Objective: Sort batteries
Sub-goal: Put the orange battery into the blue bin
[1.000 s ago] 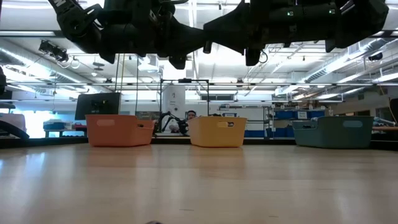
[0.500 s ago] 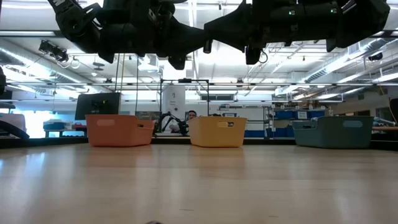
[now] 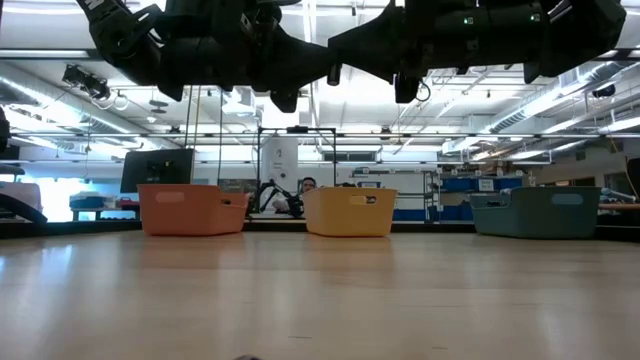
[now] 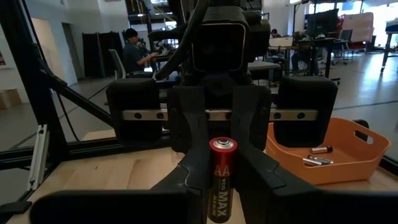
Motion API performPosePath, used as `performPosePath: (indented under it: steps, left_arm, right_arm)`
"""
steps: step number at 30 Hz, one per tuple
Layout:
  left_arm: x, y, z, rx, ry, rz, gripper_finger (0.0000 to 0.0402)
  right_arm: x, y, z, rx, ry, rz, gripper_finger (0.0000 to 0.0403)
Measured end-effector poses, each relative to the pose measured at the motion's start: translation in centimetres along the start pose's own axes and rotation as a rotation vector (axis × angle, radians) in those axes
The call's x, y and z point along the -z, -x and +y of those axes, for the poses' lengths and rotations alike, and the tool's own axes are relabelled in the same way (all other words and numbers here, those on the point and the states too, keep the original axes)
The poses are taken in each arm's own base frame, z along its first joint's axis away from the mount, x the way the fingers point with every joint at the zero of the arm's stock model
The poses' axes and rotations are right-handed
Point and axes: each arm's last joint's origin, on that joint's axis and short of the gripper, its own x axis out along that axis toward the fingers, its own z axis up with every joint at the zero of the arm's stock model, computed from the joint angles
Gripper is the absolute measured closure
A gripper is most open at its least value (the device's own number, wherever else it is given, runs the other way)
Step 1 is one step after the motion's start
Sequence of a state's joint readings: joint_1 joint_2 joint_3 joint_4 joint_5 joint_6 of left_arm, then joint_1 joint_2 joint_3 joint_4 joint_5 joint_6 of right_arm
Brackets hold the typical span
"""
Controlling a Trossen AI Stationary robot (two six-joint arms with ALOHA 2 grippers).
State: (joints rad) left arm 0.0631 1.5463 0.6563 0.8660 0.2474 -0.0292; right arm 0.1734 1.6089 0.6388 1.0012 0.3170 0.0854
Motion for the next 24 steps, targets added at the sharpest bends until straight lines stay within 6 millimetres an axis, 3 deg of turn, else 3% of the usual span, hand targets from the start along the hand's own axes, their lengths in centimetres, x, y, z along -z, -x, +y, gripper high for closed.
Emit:
performPosePath:
  steps: [24]
  left_arm:
    - [0.13, -0.13, -0.47, -0.019, 0.007, 0.011, 0.0222]
  right_arm:
    - [0.02, -0.11, -0.39, 0.013, 0.011, 0.004, 0.0337]
